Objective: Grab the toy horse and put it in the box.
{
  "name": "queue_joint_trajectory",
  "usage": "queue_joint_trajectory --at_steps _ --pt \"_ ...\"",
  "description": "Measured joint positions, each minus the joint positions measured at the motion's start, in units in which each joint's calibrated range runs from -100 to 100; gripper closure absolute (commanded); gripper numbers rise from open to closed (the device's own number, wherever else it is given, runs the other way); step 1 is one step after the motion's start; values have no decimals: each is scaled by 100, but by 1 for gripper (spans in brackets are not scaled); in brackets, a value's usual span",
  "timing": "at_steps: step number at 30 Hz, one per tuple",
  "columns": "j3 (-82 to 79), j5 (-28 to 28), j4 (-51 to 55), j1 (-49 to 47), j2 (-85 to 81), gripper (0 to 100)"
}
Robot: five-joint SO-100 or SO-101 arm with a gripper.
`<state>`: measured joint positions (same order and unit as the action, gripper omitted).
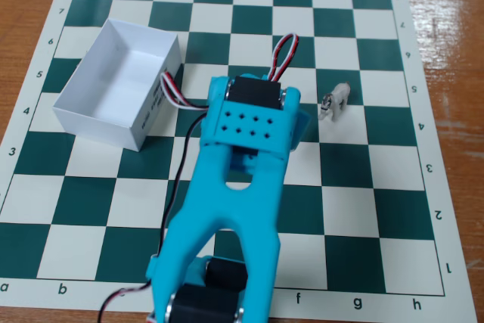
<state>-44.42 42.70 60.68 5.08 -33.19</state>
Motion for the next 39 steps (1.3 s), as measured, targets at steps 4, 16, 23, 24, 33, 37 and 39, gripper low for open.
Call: queue_joint_trajectory --at_steps 4,16,23,24,33,37,39 --pt "743 -57 -96 224 919 100" --pt "2004 -62 -692 904 2281 78" --pt "2321 10 -1042 1277 2936 77" --pt "2430 10 -1060 1322 3047 78" --pt "3101 16 -1060 1449 3949 78" --pt "3382 31 -1095 1449 4349 78" --pt "3536 36 -1103 1449 4553 78"
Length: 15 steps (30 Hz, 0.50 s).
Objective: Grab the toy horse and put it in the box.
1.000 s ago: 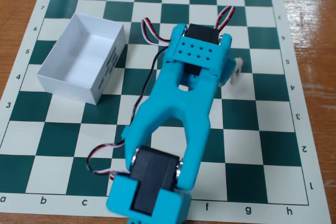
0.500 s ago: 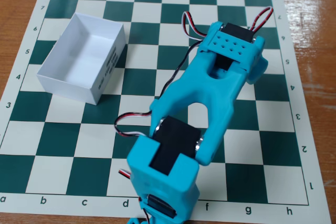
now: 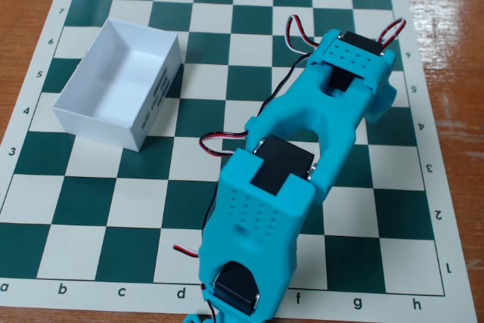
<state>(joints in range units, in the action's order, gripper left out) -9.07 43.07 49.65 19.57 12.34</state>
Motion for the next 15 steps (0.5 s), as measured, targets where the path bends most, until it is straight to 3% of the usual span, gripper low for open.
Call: queue_joint_trajectory --at_steps 15 --pt "635 0 -114 -373 894 78"
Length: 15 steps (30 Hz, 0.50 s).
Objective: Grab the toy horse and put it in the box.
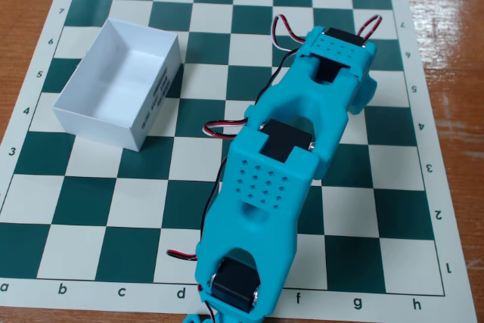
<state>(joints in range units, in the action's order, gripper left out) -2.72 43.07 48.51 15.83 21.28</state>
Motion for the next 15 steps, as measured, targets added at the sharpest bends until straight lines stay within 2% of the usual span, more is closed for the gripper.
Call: queue_joint_trajectory --at_steps 12,14,15 --pt "209 -10 -79 -22 383 81" --pt "209 -10 -79 -22 383 89" --pt "218 -10 -79 -22 383 96"
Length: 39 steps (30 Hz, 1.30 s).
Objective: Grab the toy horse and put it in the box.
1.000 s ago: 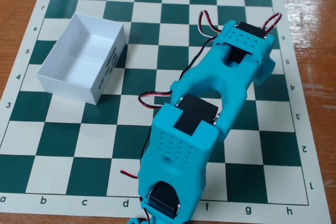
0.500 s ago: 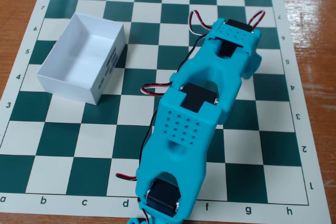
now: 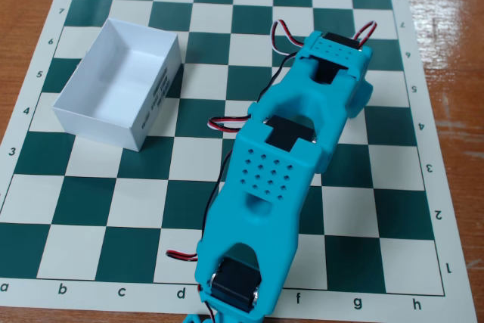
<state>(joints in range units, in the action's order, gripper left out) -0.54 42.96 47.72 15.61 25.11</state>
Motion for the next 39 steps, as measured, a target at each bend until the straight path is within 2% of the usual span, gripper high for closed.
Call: queue_joint_trajectory --at_steps 1,18,28,39 --pt "0 0 0 0 0 100" --pt "-127 10 26 -239 -383 100" --pt "-272 -83 464 -1561 -1506 100" --pt "-272 -83 420 -3062 -1711 100"
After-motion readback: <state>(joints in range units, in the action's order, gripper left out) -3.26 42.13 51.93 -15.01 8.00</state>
